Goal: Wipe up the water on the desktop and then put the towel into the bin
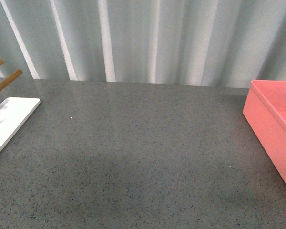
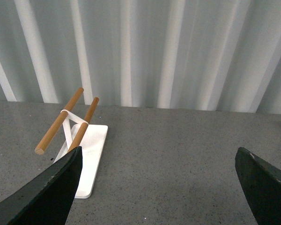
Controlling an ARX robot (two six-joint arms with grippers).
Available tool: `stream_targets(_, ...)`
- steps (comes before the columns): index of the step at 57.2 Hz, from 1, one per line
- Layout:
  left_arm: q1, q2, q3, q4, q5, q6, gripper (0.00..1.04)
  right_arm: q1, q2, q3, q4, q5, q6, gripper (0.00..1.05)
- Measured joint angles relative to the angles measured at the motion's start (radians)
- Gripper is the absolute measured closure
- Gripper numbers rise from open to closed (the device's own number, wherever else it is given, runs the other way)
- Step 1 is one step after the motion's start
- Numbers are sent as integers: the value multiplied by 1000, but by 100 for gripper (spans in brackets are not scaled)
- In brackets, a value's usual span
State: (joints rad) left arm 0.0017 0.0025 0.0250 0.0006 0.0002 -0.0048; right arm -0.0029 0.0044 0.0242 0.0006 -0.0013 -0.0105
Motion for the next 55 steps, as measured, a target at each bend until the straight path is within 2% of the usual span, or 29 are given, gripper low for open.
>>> stream_targets(6,0,0,0,0,0,0,7,0,0,0,0,0,0,101)
stream_targets(8,0,0,0,0,0,0,7,0,0,0,0,0,0,98)
stream_targets(39,0,0,0,0,0,0,7,0,0,0,0,0,1,5)
stream_targets(55,0,0,0,0,0,0,7,0,0,0,0,0,1,7)
